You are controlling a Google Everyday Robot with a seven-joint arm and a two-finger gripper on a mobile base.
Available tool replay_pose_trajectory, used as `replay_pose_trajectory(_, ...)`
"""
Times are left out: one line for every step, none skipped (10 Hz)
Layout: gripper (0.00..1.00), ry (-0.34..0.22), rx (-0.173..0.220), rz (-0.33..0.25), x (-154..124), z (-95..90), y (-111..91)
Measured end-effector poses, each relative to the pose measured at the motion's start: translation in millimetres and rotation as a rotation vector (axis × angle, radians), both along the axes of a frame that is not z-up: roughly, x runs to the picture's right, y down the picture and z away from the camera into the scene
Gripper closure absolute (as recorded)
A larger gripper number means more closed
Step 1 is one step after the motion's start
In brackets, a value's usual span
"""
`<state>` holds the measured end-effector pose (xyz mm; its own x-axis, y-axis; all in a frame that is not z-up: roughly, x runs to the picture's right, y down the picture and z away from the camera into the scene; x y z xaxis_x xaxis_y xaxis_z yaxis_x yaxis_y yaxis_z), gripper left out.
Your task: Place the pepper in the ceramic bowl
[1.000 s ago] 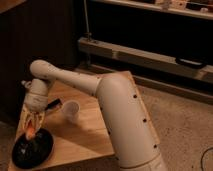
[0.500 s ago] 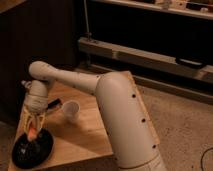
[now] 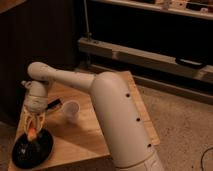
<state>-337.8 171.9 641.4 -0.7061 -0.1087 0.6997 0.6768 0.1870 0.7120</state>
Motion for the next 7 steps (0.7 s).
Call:
replay_pose_trajectory(0.32, -0.001, -0.003, -0.003, -0.3, 0.3, 0.0)
replay_pose_trajectory(0.32, -0.002, -0.003, -0.009, 1.4, 1.2, -1.9)
replay_pose_trajectory(0.32, -0.004, -0.004, -0.011, 0.8, 0.9, -1.3)
replay_pose_trajectory(0.32, -0.004, -0.004, -0.011, 0.8, 0.8, -1.3)
replay_pose_trajectory(0.32, -0.003, -0.004, -0.011, 1.0, 0.9, -1.6)
replay_pose_trajectory(0.32, -0.004, -0.004, -0.011, 0.7, 0.8, -1.4)
replay_pose_trajectory(0.32, -0.004, -0.004, -0.011, 0.7, 0.8, -1.5)
